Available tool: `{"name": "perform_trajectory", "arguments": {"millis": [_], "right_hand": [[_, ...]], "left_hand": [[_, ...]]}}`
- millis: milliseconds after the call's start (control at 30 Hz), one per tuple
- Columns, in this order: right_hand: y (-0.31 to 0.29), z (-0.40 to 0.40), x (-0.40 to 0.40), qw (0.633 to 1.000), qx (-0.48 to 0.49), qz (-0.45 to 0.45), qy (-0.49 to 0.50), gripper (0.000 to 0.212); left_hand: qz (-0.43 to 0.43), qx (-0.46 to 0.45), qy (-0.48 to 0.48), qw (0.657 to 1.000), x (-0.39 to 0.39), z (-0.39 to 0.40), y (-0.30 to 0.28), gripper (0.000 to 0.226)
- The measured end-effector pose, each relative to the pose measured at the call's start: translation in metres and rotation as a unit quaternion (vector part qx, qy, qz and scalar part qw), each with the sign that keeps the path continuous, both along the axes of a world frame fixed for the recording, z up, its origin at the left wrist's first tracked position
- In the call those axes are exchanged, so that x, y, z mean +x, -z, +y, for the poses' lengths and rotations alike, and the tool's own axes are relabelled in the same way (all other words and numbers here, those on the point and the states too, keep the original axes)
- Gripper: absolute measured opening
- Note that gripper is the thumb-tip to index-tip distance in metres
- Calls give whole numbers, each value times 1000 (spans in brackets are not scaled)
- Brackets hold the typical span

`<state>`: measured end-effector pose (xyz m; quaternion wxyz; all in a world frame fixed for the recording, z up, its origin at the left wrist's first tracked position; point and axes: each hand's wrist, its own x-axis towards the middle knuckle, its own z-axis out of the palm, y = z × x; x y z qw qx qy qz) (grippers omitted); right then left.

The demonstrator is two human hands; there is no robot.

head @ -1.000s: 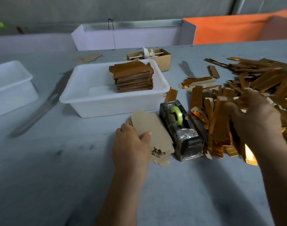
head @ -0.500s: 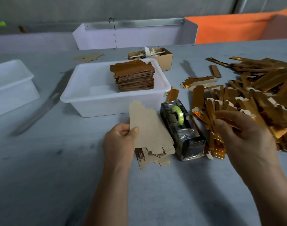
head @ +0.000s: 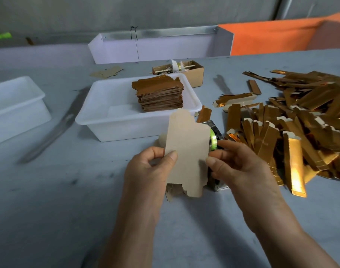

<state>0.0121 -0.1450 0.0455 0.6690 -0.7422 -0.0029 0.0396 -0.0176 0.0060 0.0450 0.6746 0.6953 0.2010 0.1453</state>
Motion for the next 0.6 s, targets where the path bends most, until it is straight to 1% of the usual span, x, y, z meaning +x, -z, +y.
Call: {"name": "perform_trajectory", "arguments": {"millis": [67,133,200,233,267,333,400,467,600], "right_hand": [[-1,-2,-1,1000,4,-2,-19,32],[0,-2,-4,999,2,-9,-33,19],[0,-2,-6,999,14,-12,-40,6],[0,-2,-7,999,24,-10,-45,3],[0,-3,-8,998,32,-7,-52,5],[-1,-6,-10,997,41,-1,-70,7],[-1,-9,-13,995,47,1,-83,8],[-2,-11,-15,995,51,-2,-90,9],[-2,-14,-16,993,61,-9,-99,8]], "left_hand": [[-18,-12,5,1000,-2,0,-3,10],[-34,-46,20,998,-4,0,-5,11],[-35,-83,52,995,-7,-2,-8,11],[-32,-98,73,992,-7,-2,-7,7],[-27,-110,89,990,-8,-4,-10,1],[-29,-110,106,988,-9,-5,-9,13],[-35,-88,103,990,-7,-8,-7,16],[-30,-63,105,992,-7,-12,-4,25],[-21,-82,94,992,-6,-19,0,31]]}}
